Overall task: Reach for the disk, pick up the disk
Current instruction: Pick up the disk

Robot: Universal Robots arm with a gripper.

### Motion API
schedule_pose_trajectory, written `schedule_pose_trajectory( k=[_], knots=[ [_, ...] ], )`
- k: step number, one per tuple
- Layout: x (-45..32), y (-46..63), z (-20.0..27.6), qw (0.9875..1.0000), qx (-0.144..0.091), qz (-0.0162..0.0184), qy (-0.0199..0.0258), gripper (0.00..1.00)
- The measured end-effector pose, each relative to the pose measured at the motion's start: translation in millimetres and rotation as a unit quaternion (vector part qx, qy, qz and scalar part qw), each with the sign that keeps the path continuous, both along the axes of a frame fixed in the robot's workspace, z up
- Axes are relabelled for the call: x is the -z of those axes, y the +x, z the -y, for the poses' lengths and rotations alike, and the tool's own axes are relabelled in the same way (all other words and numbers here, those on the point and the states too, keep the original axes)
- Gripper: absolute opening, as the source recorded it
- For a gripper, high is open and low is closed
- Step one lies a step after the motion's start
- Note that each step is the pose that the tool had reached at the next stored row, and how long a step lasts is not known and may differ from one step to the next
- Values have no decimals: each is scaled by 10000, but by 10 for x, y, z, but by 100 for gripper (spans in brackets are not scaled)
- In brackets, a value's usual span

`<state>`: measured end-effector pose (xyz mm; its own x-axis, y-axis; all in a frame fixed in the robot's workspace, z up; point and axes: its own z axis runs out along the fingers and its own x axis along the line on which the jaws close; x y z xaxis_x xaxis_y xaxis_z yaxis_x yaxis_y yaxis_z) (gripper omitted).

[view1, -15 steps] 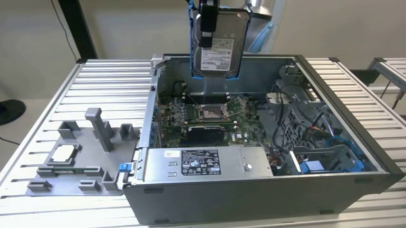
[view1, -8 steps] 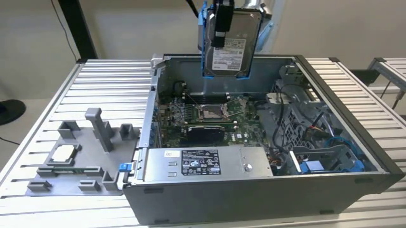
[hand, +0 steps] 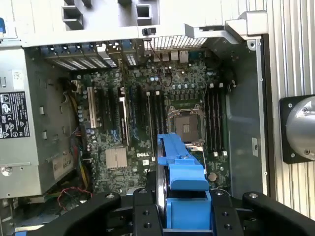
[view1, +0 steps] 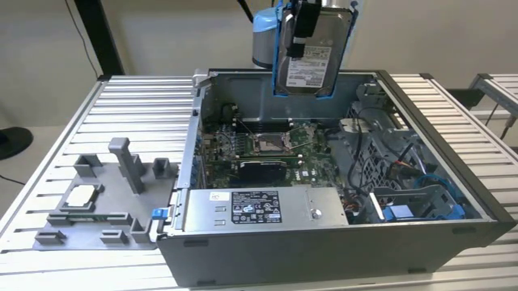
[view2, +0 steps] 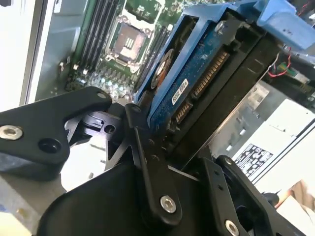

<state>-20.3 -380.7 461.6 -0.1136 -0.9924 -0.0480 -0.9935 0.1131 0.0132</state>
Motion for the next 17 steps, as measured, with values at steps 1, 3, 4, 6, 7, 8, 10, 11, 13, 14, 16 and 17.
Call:
schedule_pose_trajectory(
  k=[1,3,4,6,7,8,10,11,13,14,16,17],
  knots=[
    [-9,24,0,10000,0,-1,0,0],
    [-24,80,0,10000,1,-5,0,0],
    [-28,114,0,10000,0,-9,0,0],
    [-34,194,0,10000,1,-20,0,0],
    [-36,238,0,10000,0,-25,1,0],
    [-37,284,0,10000,-1,-30,1,0],
    [-37,373,0,10000,0,-41,2,0],
    [-37,419,1,10000,0,-48,2,0],
    [-37,511,1,10000,0,-60,1,0],
    [-37,554,2,10000,1,-67,2,0],
    [-37,646,3,10000,0,-83,2,0],
    [-37,690,3,10000,0,-90,2,0]
  ],
)
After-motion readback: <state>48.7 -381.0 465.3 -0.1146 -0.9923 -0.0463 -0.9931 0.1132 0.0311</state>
